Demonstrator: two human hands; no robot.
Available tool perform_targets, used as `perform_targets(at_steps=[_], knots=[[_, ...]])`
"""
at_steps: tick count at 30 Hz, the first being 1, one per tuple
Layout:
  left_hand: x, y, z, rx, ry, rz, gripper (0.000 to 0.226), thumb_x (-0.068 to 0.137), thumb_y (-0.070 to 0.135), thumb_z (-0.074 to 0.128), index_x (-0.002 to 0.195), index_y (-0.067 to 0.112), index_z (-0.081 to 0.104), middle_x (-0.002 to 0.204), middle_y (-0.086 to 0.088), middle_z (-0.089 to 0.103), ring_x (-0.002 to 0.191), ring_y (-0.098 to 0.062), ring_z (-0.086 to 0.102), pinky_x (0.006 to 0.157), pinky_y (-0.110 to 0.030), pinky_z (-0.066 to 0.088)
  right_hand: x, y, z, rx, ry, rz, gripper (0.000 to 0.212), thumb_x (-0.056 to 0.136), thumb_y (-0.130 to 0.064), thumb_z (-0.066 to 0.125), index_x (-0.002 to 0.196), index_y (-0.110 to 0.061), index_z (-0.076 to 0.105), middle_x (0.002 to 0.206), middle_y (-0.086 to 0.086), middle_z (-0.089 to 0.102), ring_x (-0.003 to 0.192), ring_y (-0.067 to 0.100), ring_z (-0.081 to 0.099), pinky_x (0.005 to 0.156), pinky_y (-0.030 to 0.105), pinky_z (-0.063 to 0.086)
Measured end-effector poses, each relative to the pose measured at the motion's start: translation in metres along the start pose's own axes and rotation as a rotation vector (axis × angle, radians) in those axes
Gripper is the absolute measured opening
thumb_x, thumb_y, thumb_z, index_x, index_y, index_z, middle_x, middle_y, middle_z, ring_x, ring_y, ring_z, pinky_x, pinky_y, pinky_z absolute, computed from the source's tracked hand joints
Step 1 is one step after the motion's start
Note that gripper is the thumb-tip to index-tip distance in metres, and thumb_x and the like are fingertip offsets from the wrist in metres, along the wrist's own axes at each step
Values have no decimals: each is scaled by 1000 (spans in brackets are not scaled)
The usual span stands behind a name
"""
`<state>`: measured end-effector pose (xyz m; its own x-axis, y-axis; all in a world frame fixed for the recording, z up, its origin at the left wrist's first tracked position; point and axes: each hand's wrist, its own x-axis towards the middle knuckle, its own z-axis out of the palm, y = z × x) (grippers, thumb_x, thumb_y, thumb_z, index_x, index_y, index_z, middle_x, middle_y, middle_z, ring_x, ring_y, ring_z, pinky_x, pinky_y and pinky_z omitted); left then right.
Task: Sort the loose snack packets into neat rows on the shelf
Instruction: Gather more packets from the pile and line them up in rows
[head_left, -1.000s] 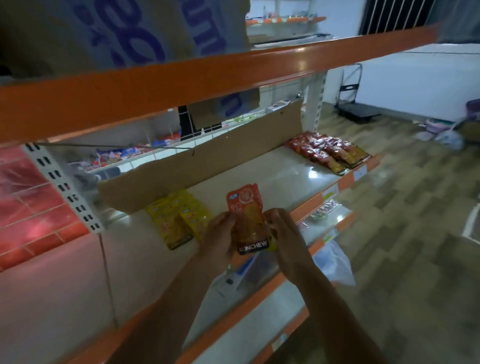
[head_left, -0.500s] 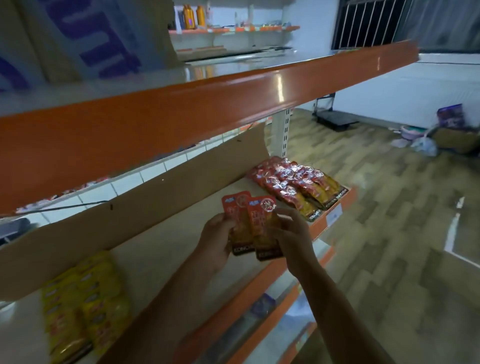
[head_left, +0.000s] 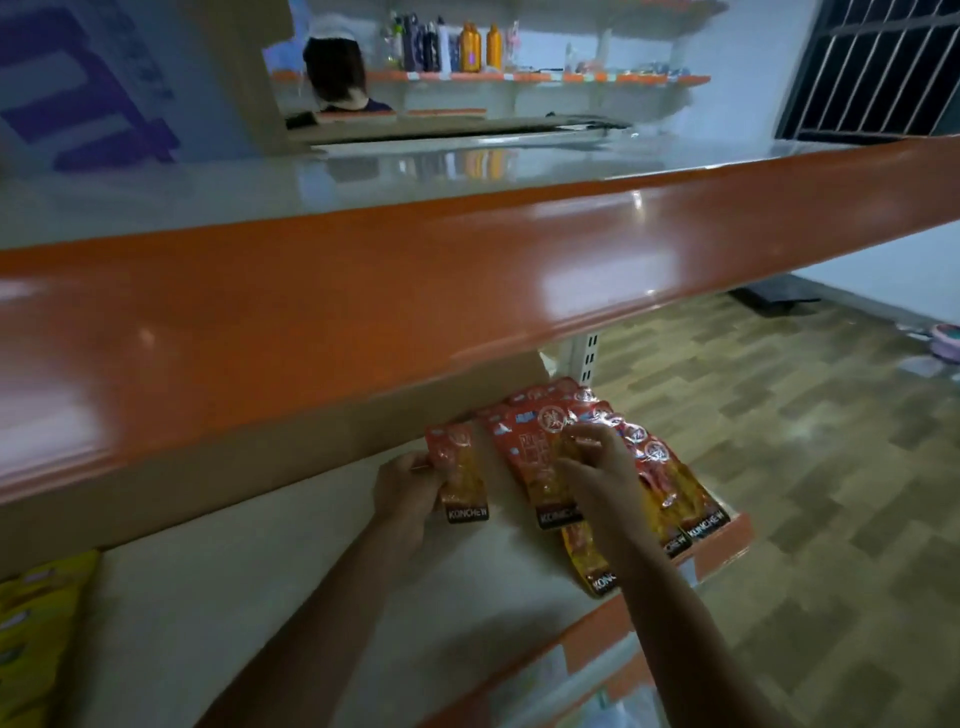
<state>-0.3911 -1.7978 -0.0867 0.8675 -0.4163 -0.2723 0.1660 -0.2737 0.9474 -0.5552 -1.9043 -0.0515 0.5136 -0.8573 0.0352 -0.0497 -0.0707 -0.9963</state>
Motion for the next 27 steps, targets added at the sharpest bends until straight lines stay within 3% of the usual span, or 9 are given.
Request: perform_targets(at_steps=[2,8,16,22,27], knots=[[9,-1,13,24,36,-1,23,72,24,79,92,14,74,85,-7,74,83,-25,70,81,-43,58,21,1,-9,0,-7,11,36,82,6,61,111,-13,56,104,13,64,90,27,65,72,40,56],[19,4,41,118,177,29,25,78,20,77,99,8,73,94,-8,72,83,-21,66,72,-26,50,63,10,-28,-12,-95,32,36,83,3,63,114,-14,56,108,12,62,94,28,65,76,43,58],[26,7,52,399,310,35,33,78,42,72,99,17,75,99,-7,73,94,-23,67,83,-32,53,80,9,-36,-3,-182,11,28,86,-3,63,109,-17,54,105,5,60,90,19,62,69,32,54],[28,9,55,503,335,51,25,82,36,68,98,17,74,103,-10,72,98,-26,65,82,-28,50,83,8,-40,-25,-224,14,29,86,-1,62,107,-19,53,104,6,59,92,22,62,76,41,57],[24,9,54,493,356,114,31,85,30,69,110,12,70,108,-8,70,103,-24,64,85,-26,46,86,9,-36,-55,-255,-4,28,88,-3,62,109,-19,54,105,5,60,91,19,62,69,32,55]])
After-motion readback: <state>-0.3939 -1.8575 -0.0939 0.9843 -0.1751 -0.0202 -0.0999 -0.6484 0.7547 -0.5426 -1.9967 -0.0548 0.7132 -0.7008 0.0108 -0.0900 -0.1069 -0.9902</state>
